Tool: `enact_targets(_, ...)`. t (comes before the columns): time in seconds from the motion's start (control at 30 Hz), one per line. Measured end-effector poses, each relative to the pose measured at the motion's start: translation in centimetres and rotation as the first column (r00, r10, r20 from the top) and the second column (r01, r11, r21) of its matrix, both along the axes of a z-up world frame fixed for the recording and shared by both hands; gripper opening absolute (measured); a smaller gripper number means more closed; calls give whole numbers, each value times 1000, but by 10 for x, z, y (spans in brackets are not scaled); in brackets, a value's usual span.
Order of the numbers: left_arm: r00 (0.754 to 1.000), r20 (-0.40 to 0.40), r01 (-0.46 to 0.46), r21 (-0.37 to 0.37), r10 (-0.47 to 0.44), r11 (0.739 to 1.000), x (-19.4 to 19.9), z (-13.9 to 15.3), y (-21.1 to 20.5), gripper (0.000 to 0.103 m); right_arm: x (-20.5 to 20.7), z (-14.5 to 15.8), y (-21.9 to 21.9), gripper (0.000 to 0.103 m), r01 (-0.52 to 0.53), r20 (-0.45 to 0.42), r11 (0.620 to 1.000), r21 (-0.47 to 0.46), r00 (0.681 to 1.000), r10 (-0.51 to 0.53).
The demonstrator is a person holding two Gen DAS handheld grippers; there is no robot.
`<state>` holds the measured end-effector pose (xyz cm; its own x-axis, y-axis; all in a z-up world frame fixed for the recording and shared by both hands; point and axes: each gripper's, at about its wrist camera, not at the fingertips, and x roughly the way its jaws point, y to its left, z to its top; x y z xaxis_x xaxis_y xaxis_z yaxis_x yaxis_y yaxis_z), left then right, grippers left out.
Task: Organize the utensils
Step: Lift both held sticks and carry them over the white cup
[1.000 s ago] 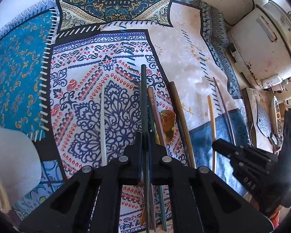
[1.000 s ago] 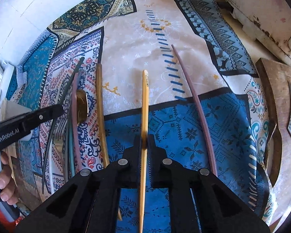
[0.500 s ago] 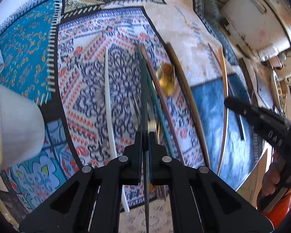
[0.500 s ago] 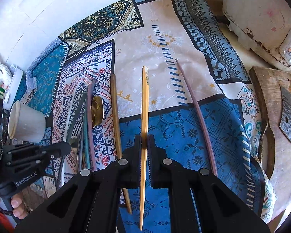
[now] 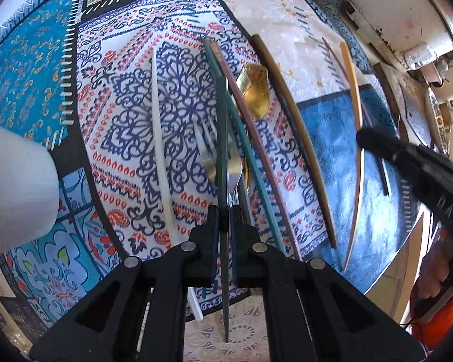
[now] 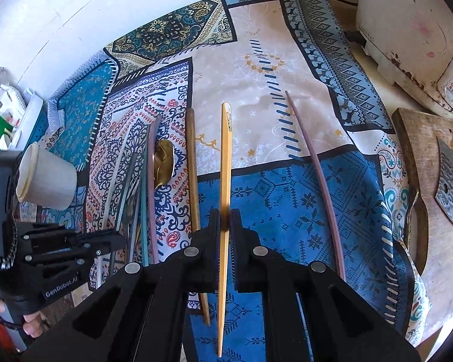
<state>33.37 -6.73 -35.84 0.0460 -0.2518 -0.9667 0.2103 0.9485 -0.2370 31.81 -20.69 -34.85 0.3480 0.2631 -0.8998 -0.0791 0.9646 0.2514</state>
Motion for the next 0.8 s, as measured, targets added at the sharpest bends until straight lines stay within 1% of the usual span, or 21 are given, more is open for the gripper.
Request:
enact_targets(0.17, 1000, 12, 5, -6, -5, 1000, 9, 0, -5, 6, -3, 3, 2, 6, -6, 7, 1000, 1, 1000, 6)
enact_targets(0.27, 1000, 20, 0, -9, 1, 1000, 13, 1, -7, 5, -5, 5, 1, 5, -7, 12, 1000, 0, 1000, 7)
enact_targets(0.43, 999, 50, -11, -8, 12, 1000, 16, 13, -2, 5, -7, 15, 1, 5, -2, 33, 1000, 6, 999, 2)
enact_targets(0.57, 995, 97, -29, -26, 32, 999, 9, 32, 13, 5, -7, 25, 3, 5, 6, 57, 1000, 8, 998, -7)
enact_targets(0.63, 990, 134, -44, -30, 47, 999, 6, 46, 21, 5, -8, 30, 4, 5, 11, 66, 1000, 16, 998, -12)
enact_targets(0.77, 969, 218, -101, -70, 114, 992, -5, 76, 39, 5, -10, 42, 8, 5, 26, 91, 999, 21, 995, -28)
enact_targets(0.8, 962, 238, -116, -82, 133, 990, -6, 83, 46, 5, -10, 45, 10, 3, 29, 101, 999, 16, 994, -31)
